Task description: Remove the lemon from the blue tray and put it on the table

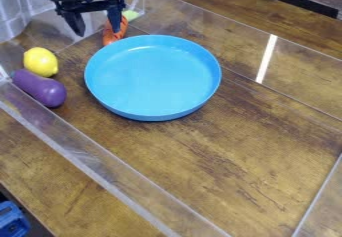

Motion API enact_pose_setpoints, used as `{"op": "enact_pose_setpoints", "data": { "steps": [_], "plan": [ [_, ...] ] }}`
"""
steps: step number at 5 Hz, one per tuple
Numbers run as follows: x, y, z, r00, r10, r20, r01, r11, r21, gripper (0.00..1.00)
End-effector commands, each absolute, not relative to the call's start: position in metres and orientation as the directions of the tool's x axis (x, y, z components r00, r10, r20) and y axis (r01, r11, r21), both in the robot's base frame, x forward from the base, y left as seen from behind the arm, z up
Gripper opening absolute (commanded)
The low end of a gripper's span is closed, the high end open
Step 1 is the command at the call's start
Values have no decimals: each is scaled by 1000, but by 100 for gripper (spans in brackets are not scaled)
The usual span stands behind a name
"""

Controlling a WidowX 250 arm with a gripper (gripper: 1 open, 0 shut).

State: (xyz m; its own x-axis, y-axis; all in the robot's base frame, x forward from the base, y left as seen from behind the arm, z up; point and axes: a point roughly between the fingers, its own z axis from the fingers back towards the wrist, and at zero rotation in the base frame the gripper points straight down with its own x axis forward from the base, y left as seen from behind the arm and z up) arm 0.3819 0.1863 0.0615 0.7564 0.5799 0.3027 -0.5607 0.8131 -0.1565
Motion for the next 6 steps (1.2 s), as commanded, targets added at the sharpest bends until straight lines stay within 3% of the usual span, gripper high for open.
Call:
{"op": "enact_pose_setpoints", "data": {
  "steps": [1,3,4,5,6],
  "plan": [
    [380,192,81,719,593,363,-580,799,-157,100],
    [349,198,91,648,662,376,-656,736,-166,100],
    [341,196,90,588,713,382,-715,679,-166,0],
    [337,190,92,537,752,382,-759,628,-169,100],
    [341,186,90,487,781,391,-800,579,-159,0]
  ]
}}
